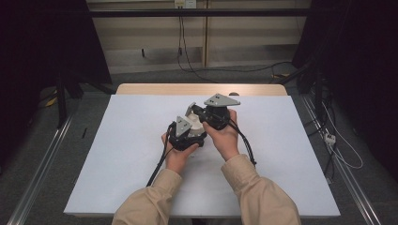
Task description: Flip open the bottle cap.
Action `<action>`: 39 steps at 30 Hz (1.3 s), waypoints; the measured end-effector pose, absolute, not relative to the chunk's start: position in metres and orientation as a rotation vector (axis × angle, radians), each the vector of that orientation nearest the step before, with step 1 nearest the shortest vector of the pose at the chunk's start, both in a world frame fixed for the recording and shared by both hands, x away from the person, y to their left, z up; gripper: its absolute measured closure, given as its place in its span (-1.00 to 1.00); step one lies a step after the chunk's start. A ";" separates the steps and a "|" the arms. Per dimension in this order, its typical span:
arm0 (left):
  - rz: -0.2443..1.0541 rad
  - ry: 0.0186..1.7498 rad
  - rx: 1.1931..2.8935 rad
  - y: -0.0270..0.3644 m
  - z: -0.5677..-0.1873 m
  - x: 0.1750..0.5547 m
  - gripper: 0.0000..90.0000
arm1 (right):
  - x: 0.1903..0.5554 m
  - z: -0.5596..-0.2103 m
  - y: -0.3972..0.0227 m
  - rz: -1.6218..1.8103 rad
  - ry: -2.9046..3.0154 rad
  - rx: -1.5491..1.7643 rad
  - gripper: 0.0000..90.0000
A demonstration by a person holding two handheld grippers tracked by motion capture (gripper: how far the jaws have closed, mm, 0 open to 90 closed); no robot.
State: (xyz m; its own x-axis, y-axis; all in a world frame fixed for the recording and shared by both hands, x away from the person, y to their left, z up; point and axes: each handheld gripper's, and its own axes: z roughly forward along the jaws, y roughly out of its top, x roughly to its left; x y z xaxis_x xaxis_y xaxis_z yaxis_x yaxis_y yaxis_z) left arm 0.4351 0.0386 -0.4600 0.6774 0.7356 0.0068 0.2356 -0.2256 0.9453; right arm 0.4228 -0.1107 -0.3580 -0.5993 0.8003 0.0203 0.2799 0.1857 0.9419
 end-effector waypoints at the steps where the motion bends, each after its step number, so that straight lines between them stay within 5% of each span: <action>1: 0.561 0.778 1.781 0.039 -0.460 0.435 -0.58 | 0.423 -0.358 -0.110 1.414 1.980 1.010 1.00; 39: 0.554 0.784 1.778 0.038 -0.460 0.435 -0.58 | 0.440 -0.351 -0.099 1.425 1.984 0.965 1.00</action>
